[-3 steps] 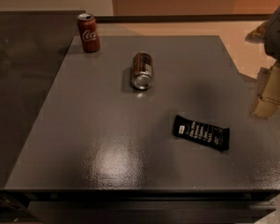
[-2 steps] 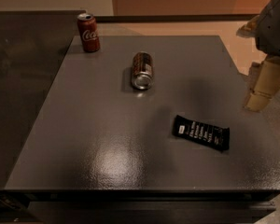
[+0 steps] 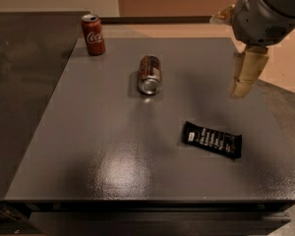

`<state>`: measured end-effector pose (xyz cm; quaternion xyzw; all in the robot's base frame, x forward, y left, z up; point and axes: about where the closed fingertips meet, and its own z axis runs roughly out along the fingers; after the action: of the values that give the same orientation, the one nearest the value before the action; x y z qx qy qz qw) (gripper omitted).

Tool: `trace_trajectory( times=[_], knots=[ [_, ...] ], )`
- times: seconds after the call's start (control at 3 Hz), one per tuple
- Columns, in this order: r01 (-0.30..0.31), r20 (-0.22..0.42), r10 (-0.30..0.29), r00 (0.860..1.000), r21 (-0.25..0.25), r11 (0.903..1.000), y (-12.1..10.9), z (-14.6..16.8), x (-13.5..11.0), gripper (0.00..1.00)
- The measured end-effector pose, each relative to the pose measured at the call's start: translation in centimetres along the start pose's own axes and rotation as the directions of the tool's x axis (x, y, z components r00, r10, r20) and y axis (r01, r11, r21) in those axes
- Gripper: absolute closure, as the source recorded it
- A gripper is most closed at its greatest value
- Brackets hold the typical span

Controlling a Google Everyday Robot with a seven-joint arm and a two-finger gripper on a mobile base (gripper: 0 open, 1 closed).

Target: Pick orange can

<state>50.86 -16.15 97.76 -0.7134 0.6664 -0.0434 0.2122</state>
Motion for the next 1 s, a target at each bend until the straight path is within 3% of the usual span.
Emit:
trace_trajectory(
  times=[0.33, 0.67, 1.0],
  knots=[
    [0.168, 0.050, -0.168, 0.985, 0.009, 0.9858, -2.9, 2.9, -2.1, 0.00],
    [0.354, 0.078, -0.353, 0.932, 0.001, 0.9352, -5.6, 6.3, -4.0, 0.00],
    [0.531, 0.084, -0.529, 0.845, -0.011, 0.8471, -7.4, 10.0, -5.4, 0.00]
  ],
)
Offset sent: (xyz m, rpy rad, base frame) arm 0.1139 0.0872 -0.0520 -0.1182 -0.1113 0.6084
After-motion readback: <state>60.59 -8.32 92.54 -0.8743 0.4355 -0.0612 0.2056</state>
